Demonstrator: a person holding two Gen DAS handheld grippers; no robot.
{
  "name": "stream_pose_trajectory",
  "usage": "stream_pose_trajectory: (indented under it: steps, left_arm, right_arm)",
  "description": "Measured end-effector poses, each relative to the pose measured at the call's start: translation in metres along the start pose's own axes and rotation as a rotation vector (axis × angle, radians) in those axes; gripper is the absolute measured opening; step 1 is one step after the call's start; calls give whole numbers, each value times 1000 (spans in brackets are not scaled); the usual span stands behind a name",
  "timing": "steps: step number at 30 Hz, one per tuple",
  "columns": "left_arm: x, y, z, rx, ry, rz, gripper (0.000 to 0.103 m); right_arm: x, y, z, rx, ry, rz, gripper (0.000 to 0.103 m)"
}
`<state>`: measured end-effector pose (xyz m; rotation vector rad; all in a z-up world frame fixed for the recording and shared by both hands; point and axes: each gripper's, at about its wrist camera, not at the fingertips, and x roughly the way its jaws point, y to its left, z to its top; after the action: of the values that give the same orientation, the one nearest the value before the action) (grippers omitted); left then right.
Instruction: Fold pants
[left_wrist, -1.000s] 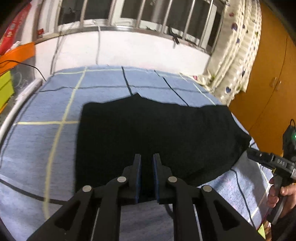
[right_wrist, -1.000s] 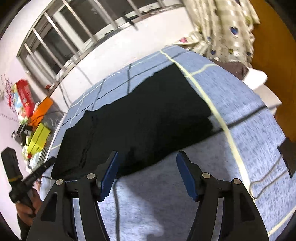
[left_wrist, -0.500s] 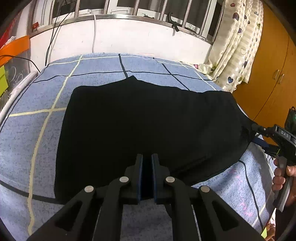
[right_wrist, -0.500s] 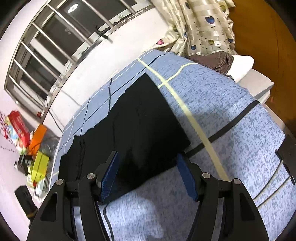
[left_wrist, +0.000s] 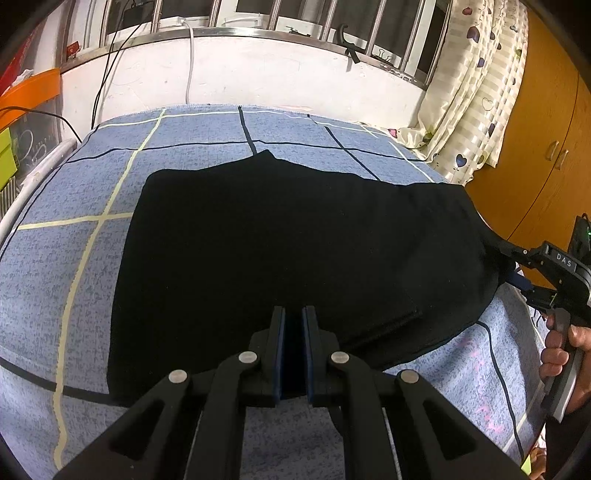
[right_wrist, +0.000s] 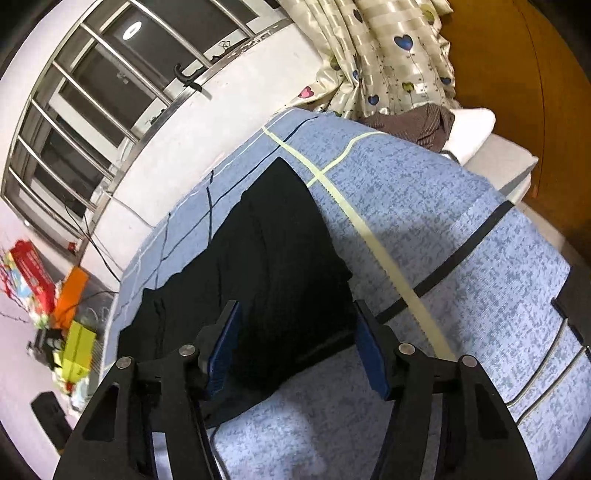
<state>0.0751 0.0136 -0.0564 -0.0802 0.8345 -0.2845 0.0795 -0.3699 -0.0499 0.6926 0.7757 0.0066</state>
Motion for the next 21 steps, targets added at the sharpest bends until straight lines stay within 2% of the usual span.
stream_pose_trajectory:
  steps: [5, 10, 13, 17, 21]
  left_arm:
    - [1, 0, 0, 1, 2, 1, 11]
    - [0, 0, 0, -5, 2, -4, 11]
    - [1, -2, 1, 0, 2, 3, 11]
    - [1, -2, 1, -2, 3, 0, 12]
    - [1, 1, 1, -14, 3, -14, 12]
  right_arm:
    - [5, -14, 12, 97, -12, 41, 60]
    - [-2, -21, 3, 199, 50, 120, 60]
    - [-4, -16, -5, 190, 73, 135, 60]
    - [6, -17, 7, 219, 65, 135, 61]
    - [12, -13, 16, 195, 52, 128, 61]
